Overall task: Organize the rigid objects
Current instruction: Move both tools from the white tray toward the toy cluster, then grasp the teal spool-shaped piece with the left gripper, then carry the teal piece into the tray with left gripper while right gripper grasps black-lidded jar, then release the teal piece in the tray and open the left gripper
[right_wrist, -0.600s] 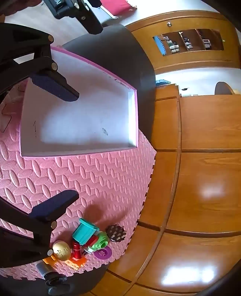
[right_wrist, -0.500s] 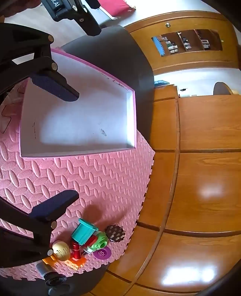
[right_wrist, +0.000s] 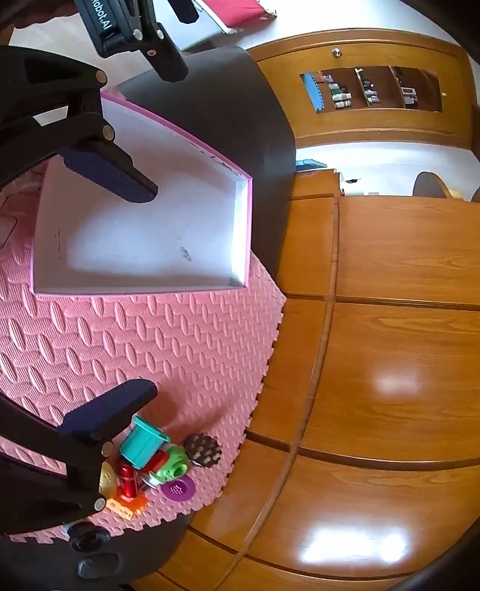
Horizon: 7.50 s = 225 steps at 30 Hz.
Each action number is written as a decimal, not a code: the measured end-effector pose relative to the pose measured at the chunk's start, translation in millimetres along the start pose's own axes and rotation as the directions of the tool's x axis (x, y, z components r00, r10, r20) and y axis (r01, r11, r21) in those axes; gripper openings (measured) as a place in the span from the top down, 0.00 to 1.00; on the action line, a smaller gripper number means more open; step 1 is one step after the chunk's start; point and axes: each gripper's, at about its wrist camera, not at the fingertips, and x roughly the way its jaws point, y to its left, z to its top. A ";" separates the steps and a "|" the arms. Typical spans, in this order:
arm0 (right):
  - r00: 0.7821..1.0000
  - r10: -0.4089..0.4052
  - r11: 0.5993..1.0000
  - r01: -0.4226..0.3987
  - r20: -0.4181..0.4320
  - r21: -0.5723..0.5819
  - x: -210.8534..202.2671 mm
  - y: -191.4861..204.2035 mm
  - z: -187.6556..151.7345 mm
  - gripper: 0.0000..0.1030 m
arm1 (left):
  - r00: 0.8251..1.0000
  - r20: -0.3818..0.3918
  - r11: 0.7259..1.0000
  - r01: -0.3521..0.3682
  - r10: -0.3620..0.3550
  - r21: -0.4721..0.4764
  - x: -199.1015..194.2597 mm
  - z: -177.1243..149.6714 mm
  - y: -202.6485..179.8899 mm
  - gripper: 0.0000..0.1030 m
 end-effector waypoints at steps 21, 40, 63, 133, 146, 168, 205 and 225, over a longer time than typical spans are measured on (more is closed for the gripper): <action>0.998 -0.061 0.997 0.061 -0.006 0.038 0.4 -61.3 6.9 0.05 | 0.992 -0.051 0.989 0.121 -0.117 0.086 8.8 -1.9 -29.3 0.00; 0.953 -0.292 0.888 0.300 -0.078 0.348 -0.9 -284.1 -10.0 0.05 | 0.936 -0.148 0.909 0.346 -0.319 0.233 16.0 -0.5 -94.5 0.00; 0.983 -0.150 0.754 0.185 -0.109 0.631 2.9 -347.2 -44.3 0.05 | 0.848 -0.283 0.762 0.527 -0.447 0.376 31.8 -1.6 -222.6 0.00; 0.970 0.042 0.858 0.088 -0.239 0.506 33.8 -302.3 -39.2 0.20 | 0.785 -0.352 0.718 0.614 -0.510 0.328 34.0 -20.8 -235.8 0.44; 0.921 -0.101 0.901 0.245 -0.377 0.357 14.1 -283.1 -64.0 0.19 | 0.788 -0.301 0.765 0.606 -0.538 0.219 38.3 3.4 -181.6 0.44; 0.898 -0.098 0.853 0.298 -0.430 0.428 20.0 -294.2 -81.2 0.58 | 0.905 -0.304 0.950 0.312 -0.298 -0.003 183.4 63.7 -39.5 0.43; 0.905 -0.149 0.852 0.321 -0.398 0.413 16.2 -293.7 -80.3 0.58 | 0.968 -0.175 0.980 0.191 -0.179 0.054 110.7 9.8 -35.6 0.13; 0.980 -0.064 0.876 0.146 -0.189 0.459 -11.0 -267.8 -55.2 0.58 | 0.976 -0.132 0.977 0.186 -0.173 0.099 73.7 1.9 -39.2 0.13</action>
